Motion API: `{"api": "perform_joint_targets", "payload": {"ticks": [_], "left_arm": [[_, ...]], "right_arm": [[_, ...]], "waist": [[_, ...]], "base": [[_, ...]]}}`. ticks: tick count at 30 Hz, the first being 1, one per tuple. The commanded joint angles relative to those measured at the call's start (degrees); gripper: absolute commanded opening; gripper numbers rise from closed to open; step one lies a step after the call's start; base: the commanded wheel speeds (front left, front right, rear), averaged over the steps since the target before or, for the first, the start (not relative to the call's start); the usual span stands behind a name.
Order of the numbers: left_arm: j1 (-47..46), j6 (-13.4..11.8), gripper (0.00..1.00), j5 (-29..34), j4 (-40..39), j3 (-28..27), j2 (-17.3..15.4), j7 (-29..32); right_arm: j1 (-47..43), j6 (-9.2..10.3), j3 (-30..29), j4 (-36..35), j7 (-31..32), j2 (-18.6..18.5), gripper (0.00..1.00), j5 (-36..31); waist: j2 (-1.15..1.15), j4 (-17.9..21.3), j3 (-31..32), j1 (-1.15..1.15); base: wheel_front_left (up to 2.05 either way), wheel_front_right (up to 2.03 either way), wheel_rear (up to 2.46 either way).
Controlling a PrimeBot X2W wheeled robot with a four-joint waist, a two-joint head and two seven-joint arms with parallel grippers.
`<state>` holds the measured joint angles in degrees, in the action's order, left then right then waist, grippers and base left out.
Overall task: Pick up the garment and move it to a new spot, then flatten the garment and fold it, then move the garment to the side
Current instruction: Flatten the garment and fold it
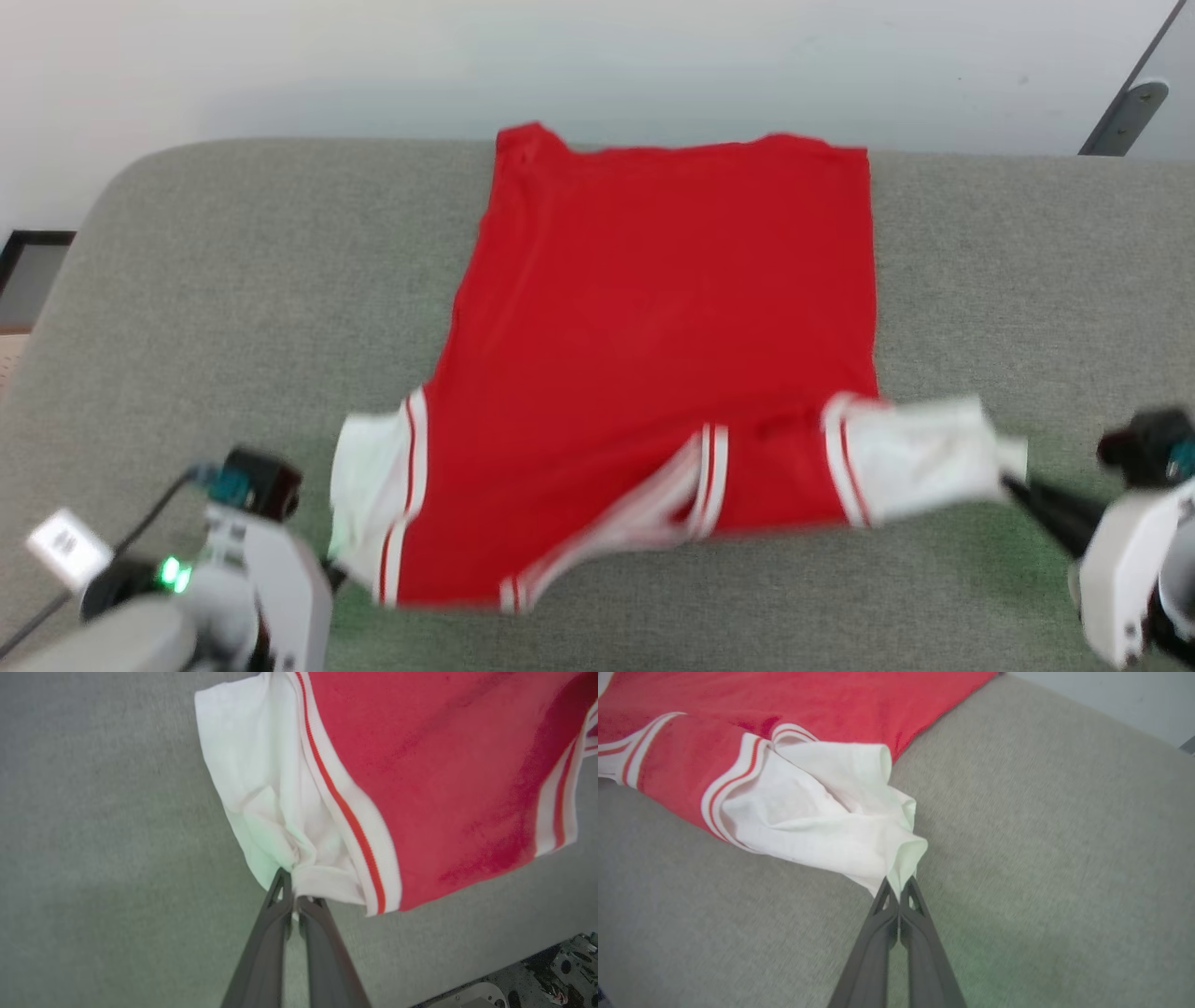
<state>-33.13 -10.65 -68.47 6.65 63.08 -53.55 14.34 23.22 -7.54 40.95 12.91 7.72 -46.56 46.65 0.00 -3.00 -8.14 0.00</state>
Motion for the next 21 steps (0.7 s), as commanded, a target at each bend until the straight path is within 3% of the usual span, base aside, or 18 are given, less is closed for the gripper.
{"api": "perform_joint_targets", "payload": {"ticks": [1, 7, 18, 20, 21], "left_arm": [[1.1, -0.98, 0.0, -0.57, -0.9, -0.06, -0.78, 0.13], [7.8, -8.68, 0.0, -3.22, -13.97, 1.09, -5.83, 1.3], [10.24, -13.32, 0.0, -4.48, -15.21, 1.3, -3.79, 0.67], [9.93, -13.72, 0.0, -4.14, -14.79, 0.87, -3.32, -0.36], [9.79, -13.83, 0.0, -4.02, -14.7, 0.81, -3.09, -0.7]], "right_arm": [[-0.67, 0.1, -0.36, -0.43, 0.58, -0.66, 0.0, 0.32], [-8.03, 0.1, -1.63, -4.8, 8.39, -3.7, 0.0, 3.76], [-13.19, 0.1, -5.83, -6.69, 15.89, -1.31, 0.0, 6.48], [-13.31, 0.1, -7.62, -5.87, 16.81, -0.43, 0.49, 6.34], [-13.26, 0.1, -8.47, -6.1, 17.37, -0.08, 1.0, 6.06]], "waist": [[0.0, 0.05, 0.02, 0.0], [0.0, 0.53, -0.72, 0.0], [0.0, 1.43, -2.86, 0.0], [0.0, 1.51, -3.54, 0.0], [0.0, 1.47, -3.88, 0.0]], "base": [[0.0, 0.0, 0.0], [0.0, 0.0, 0.0], [0.0, 0.0, 0.0], [0.0, 0.0, 0.0], [0.0, 0.0, 0.0]]}}
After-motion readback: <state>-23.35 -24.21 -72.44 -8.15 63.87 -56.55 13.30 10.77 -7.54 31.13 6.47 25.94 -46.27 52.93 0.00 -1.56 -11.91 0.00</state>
